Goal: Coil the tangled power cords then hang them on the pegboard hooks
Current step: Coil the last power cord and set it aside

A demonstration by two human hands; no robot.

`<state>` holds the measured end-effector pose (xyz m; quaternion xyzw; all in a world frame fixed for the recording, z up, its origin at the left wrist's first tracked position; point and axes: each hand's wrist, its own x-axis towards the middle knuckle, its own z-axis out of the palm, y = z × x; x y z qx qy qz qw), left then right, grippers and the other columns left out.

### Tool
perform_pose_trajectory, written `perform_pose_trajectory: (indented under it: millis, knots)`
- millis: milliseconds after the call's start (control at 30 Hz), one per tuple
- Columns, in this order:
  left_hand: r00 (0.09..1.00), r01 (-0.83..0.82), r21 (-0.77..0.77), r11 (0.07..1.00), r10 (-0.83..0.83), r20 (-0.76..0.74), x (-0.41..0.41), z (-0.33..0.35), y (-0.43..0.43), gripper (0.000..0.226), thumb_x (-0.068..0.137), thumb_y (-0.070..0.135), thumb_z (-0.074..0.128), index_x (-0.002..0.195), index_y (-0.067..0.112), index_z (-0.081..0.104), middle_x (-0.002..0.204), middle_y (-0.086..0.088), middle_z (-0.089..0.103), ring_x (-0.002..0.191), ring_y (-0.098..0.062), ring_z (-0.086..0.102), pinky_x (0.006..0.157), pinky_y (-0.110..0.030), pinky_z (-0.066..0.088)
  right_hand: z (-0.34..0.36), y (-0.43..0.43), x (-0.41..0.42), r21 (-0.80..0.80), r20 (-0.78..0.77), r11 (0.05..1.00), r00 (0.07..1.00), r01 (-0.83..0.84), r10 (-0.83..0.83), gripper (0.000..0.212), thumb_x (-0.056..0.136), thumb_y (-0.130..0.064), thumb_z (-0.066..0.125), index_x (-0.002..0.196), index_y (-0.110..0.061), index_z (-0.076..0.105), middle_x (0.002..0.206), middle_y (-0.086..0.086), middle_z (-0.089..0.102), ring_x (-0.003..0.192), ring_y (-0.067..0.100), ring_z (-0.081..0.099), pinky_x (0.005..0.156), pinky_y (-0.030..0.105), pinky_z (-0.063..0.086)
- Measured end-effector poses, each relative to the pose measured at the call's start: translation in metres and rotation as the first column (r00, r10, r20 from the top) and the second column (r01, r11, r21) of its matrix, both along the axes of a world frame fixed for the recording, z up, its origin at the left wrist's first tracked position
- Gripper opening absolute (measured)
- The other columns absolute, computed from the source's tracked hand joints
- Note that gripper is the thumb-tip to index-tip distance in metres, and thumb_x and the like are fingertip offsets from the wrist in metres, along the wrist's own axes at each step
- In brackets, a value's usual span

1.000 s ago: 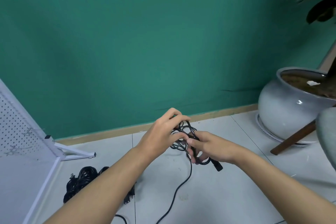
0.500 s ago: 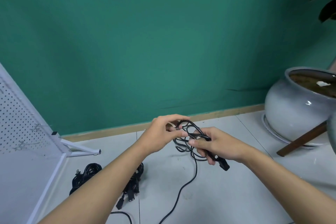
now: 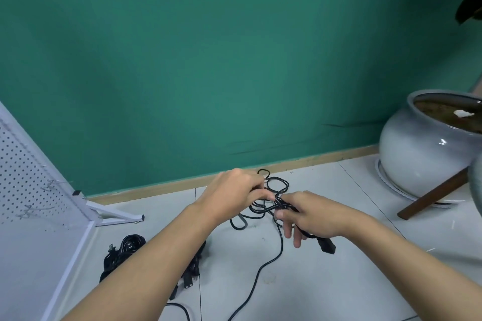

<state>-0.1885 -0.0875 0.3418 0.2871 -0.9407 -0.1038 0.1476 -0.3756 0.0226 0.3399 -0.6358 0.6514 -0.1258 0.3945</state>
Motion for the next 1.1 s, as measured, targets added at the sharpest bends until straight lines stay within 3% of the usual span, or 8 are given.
perform_pose_trajectory:
  millis: [167,267,367,467,567,767,967,1100]
  knots:
    - [0.941,0.049,0.469,0.882,0.117,-0.318,0.006,-0.013,-0.011,0.018,0.092,0.044,0.074,0.093,0.026,0.072,0.087,0.008,0.074,0.083,-0.009,0.068,0.080,-0.027,0.054,-0.003,-0.003,-0.005,-0.062,0.199,0.991,0.975,0.115,-0.101,0.023,0.109,-0.029,0.048,0.091,-0.016,0.049,0.065,-0.004,0.039,0.052,0.013,0.040,0.056,0.027,0.038]
    - [0.934,0.049,0.679,0.733,0.207,-0.291,0.011,-0.026,-0.010,0.024,0.101,0.044,0.063,0.104,0.023,0.075,0.104,0.006,0.077,0.101,-0.012,0.071,0.099,-0.034,0.054,-0.004,-0.006,-0.009,-0.159,0.346,0.972,0.932,0.171,-0.107,0.025,0.108,-0.031,0.051,0.092,-0.012,0.052,0.063,-0.009,0.035,0.057,0.015,0.030,0.052,0.028,0.030]
    - [0.904,0.080,0.801,0.593,0.295,-0.309,0.013,-0.031,-0.009,0.022,0.104,0.028,0.061,0.111,0.013,0.076,0.107,-0.006,0.078,0.108,-0.027,0.072,0.098,-0.036,0.058,-0.006,-0.008,-0.014,-0.195,0.382,0.961,0.917,0.199,-0.112,0.022,0.108,-0.031,0.053,0.092,-0.015,0.056,0.062,-0.015,0.035,0.058,0.014,0.030,0.051,0.026,0.030]
    - [0.810,0.112,0.833,0.542,0.436,-0.393,0.006,-0.021,-0.006,0.022,0.104,0.022,0.061,0.108,0.007,0.076,0.103,-0.015,0.078,0.095,-0.032,0.076,0.087,-0.032,0.062,-0.010,-0.008,-0.014,-0.195,0.394,0.957,0.911,0.217,-0.127,0.024,0.107,-0.031,0.054,0.095,-0.011,0.057,0.061,-0.012,0.037,0.056,0.014,0.032,0.051,0.026,0.030]
    - [0.726,0.164,0.843,0.512,0.516,-0.455,-0.009,-0.009,0.001,0.023,0.103,0.022,0.062,0.112,0.006,0.076,0.109,-0.011,0.078,0.087,-0.034,0.078,0.081,-0.033,0.064,-0.010,-0.009,-0.008,-0.329,0.282,0.916,0.950,0.231,-0.138,0.016,0.107,-0.030,0.053,0.096,-0.029,0.064,0.070,-0.006,0.056,0.055,0.010,0.047,0.055,0.023,0.039]
    - [0.658,0.195,0.871,0.451,0.598,-0.457,-0.020,0.000,0.005,0.024,0.099,0.021,0.069,0.110,0.000,0.072,0.095,-0.013,0.079,0.079,-0.037,0.078,0.075,-0.035,0.065,-0.015,-0.013,-0.012,-0.421,0.164,0.890,0.980,0.175,-0.115,0.030,0.108,-0.031,0.051,0.135,-0.038,0.063,0.116,-0.018,0.066,0.113,-0.004,0.057,0.097,0.017,0.043]
    - [0.632,0.150,0.843,0.517,0.605,-0.484,-0.034,-0.005,0.007,0.022,0.094,0.019,0.075,0.100,-0.002,0.072,0.087,-0.012,0.076,0.076,-0.024,0.077,0.071,-0.026,0.062,-0.012,-0.011,-0.016,-0.253,0.253,0.940,0.954,0.227,-0.162,0.028,0.111,-0.032,0.044,0.112,-0.016,0.068,0.090,-0.004,0.076,0.078,0.007,0.061,0.074,0.025,0.046]
    - [0.734,0.047,0.751,0.659,0.487,-0.473,-0.042,-0.014,0.004,0.016,0.090,0.031,0.079,0.091,0.015,0.079,0.084,0.005,0.077,0.078,-0.005,0.070,0.077,-0.026,0.056,-0.012,-0.005,-0.030,-0.241,0.198,0.929,0.951,0.281,-0.237,0.030,0.109,-0.035,0.048,0.085,-0.025,0.063,0.079,-0.002,0.067,0.074,0.022,0.058,0.073,0.036,0.044]
